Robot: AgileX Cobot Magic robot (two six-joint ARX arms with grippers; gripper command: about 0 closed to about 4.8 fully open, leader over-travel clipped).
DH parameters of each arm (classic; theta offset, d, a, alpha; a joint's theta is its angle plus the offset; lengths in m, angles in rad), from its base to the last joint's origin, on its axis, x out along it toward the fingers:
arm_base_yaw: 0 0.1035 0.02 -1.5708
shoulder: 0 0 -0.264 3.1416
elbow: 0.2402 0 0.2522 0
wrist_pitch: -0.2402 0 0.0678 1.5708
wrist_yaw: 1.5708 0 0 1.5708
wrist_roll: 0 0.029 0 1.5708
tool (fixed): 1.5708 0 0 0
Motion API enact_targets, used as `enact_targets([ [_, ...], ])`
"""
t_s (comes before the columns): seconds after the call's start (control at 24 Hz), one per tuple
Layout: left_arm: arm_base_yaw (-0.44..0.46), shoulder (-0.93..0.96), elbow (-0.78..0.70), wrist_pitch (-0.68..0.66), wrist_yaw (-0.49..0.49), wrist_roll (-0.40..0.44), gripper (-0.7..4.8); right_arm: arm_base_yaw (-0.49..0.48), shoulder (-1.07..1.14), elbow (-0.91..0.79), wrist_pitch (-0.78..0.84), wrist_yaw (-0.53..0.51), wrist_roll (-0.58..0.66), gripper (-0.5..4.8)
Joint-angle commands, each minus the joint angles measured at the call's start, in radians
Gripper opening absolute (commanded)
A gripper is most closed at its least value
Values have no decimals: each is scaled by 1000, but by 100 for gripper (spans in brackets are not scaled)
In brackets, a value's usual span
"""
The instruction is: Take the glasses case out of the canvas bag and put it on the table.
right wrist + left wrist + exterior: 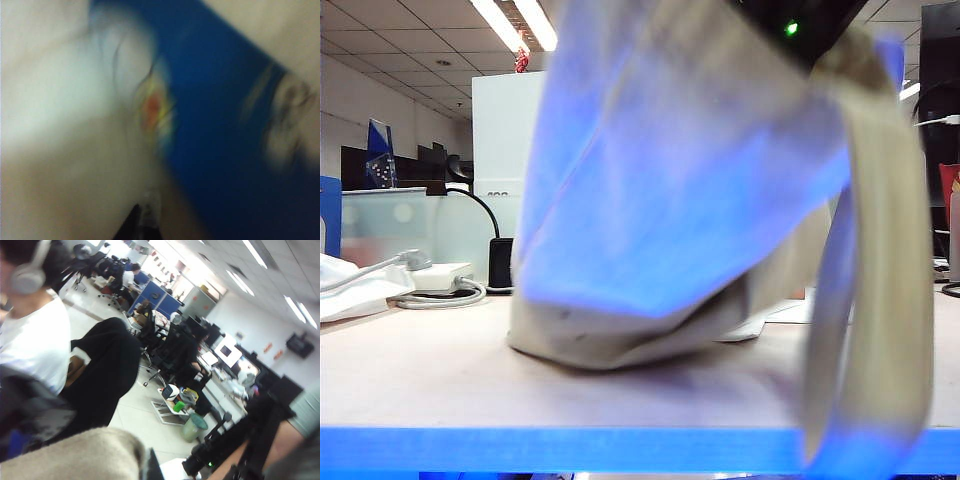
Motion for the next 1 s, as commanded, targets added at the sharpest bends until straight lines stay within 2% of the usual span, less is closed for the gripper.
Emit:
enact_targets([
  [0.04, -5, -34, 16, 56, -5, -5, -5, 30, -33, 150, 95, -12, -9, -6],
  [0.08, -5, -35, 16, 56, -14, -17, -5, 30, -32, 196, 103, -34, -9, -6],
  [0.13, -5, -35, 16, 56, -18, -53, -5, 29, -20, 229, 179, -38, -1, -6],
  [0.21, -24, -35, 16, 55, -20, -71, -5, 19, 13, 230, 192, -42, 1, -6],
  [0.29, -162, -47, 16, 61, -103, -118, -5, 12, 122, 230, 96, -58, 0, -6],
  [0.38, -261, -52, 16, 233, -168, -304, -5, 23, 126, 232, 99, -58, 1, -6],
  [0.42, -324, -51, 17, 501, -261, -504, -5, 37, 103, 242, 136, -72, 39, -6],
  [0.46, -319, -51, 17, 580, -304, -572, -5, 50, 95, 253, 164, -98, 78, -6],
  [0.5, -313, -56, 17, 572, -313, -605, -5, 63, 96, 262, 191, -123, 82, -6],
  [0.54, -314, -63, 17, 480, -308, -580, -5, 92, 111, 264, 235, -110, 73, -6],
  [0.63, -316, -58, 16, 418, -272, -578, -5, 106, 176, 264, 240, -109, 74, -6],
  [0.71, -316, -60, 16, 409, -238, -584, -5, 111, 210, 263, 145, -103, 71, -6],
  [0.79, -316, -60, 16, 374, -220, -586, -5, 136, 169, 263, 139, -105, 37, -5],
  [0.88, -316, -60, 15, 240, -216, -537, -5, 172, 128, 264, 170, -97, -66, 42],
  [0.92, -316, -60, 15, 195, -215, -521, -5, 181, 126, 264, 182, -96, -129, 99],
  [0.96, -316, -60, 15, 138, -217, -508, -5, 185, 128, 264, 189, -97, -211, 222],
  [1.0, -316, -60, 15, 113, -213, -509, -5, 181, 129, 264, 188, -101, -222, 221],
])
